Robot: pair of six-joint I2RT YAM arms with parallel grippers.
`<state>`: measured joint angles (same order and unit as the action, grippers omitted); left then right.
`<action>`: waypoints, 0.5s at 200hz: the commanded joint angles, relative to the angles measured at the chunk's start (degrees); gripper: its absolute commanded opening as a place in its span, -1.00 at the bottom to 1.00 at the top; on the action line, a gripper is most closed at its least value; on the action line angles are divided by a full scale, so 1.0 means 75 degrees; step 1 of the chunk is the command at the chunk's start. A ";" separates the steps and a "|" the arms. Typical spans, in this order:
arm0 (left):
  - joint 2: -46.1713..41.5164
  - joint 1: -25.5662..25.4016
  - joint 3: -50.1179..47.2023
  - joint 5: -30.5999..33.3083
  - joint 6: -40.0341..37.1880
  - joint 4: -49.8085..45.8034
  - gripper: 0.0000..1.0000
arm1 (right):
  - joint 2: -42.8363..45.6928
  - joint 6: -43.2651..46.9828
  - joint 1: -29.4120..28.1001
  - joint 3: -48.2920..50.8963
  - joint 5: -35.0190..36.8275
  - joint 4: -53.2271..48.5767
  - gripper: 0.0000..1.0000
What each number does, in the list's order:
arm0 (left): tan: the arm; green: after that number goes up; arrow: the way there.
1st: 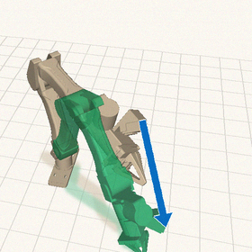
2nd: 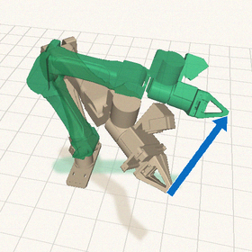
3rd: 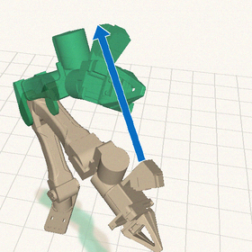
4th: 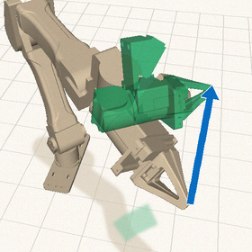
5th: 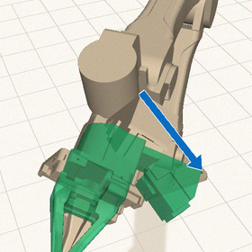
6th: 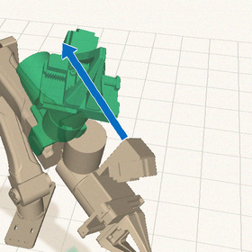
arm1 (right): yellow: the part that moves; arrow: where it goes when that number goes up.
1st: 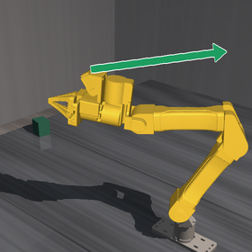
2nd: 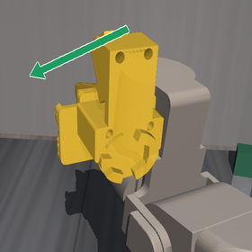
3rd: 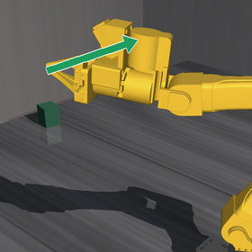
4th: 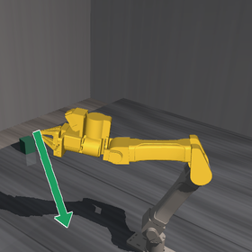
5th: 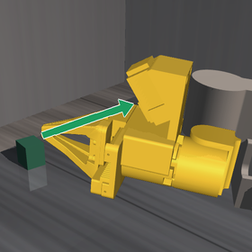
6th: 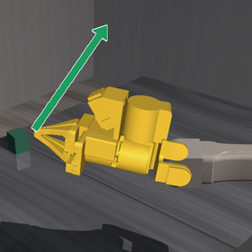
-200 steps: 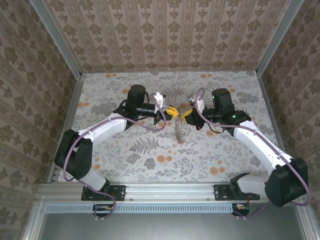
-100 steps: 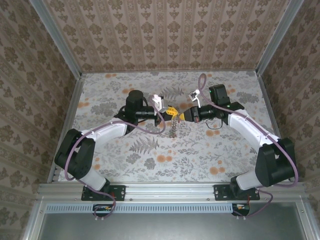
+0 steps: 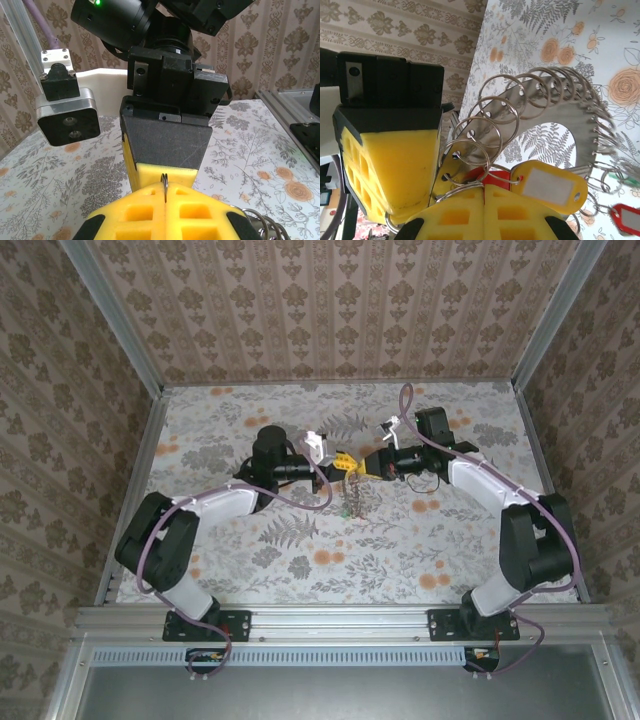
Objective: Put the keys on the keyring
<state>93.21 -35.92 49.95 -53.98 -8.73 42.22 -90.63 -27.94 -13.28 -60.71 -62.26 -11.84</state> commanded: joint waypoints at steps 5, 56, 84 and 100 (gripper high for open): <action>0.0253 -0.0021 -0.0146 -0.0199 0.0902 0.2031 -1.00 | -0.0294 -0.0391 0.0040 0.0054 -0.0151 0.0342 -1.00; 0.0375 0.0008 -0.0154 -0.0336 0.0861 0.1836 -1.00 | -0.0147 -0.0173 0.0107 -0.0116 -0.0158 0.0179 -1.00; 0.0160 0.0064 -0.0305 -0.0036 0.0392 0.1082 -1.00 | 0.0191 0.0488 0.0262 -0.0377 0.0138 -0.0799 -1.00; -0.0058 0.0090 -0.0322 0.0218 -0.0117 0.0354 -1.00 | 0.0410 0.0785 0.0338 -0.0435 0.0213 -0.1173 -1.00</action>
<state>96.44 -35.90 47.97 -53.41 -4.58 49.89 -91.39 -26.52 -11.84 -61.60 -61.91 -14.83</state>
